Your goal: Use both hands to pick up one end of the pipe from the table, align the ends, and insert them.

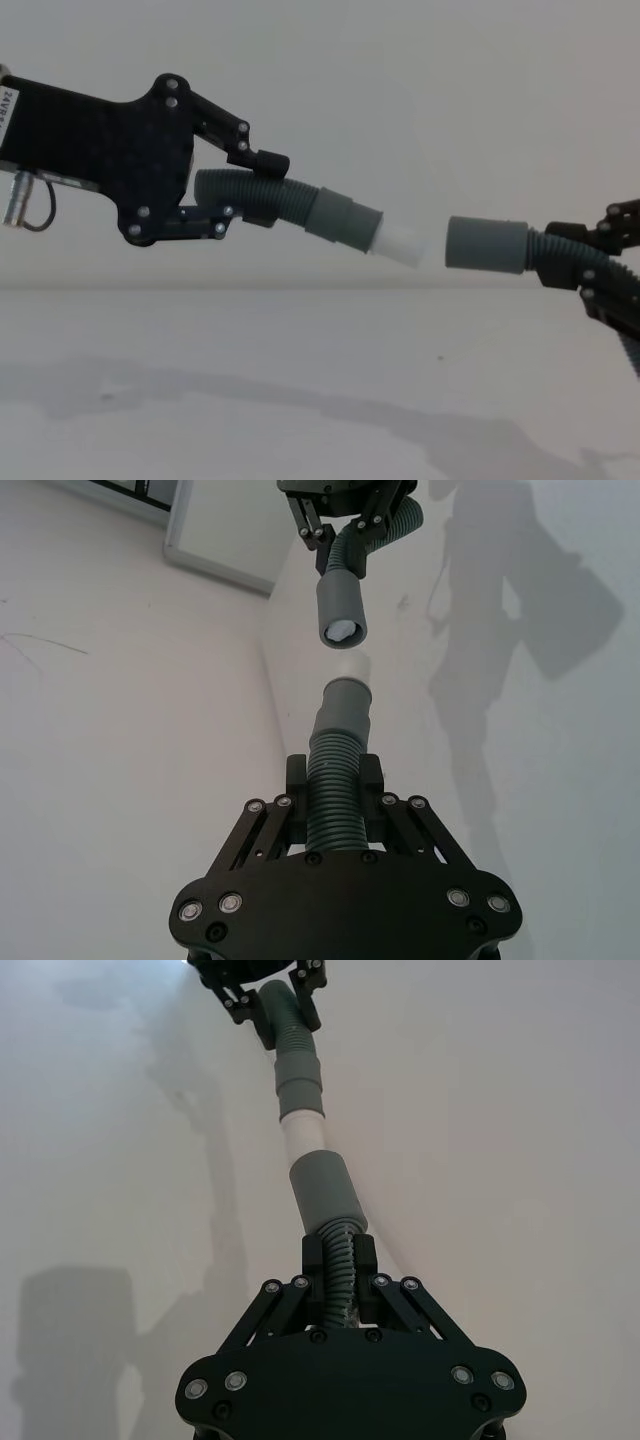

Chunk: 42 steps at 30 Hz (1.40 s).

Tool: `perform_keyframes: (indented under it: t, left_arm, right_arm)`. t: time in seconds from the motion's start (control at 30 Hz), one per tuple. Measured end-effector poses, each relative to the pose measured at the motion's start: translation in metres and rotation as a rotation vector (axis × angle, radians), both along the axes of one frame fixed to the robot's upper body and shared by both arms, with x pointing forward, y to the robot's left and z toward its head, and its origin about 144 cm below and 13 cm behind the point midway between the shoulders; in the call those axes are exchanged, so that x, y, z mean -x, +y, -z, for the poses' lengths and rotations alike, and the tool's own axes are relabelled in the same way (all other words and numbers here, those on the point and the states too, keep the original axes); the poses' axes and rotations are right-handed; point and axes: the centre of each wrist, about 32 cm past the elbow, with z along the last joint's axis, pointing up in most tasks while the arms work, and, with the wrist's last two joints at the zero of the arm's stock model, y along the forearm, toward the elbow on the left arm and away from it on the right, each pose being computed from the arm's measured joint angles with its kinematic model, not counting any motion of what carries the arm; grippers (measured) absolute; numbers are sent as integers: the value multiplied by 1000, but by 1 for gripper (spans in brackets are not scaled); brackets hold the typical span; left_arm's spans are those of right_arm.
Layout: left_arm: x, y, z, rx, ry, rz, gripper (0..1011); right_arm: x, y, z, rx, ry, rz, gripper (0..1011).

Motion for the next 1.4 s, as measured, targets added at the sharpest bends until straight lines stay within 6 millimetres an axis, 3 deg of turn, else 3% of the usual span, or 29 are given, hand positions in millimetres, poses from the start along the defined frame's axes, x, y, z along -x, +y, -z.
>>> perform_keyframes:
  t: [1.4]
  left_arm:
    - [0,0,0,-1,-3,1,296]
  right_arm:
    - [4,20,6,-25,22,25,173]
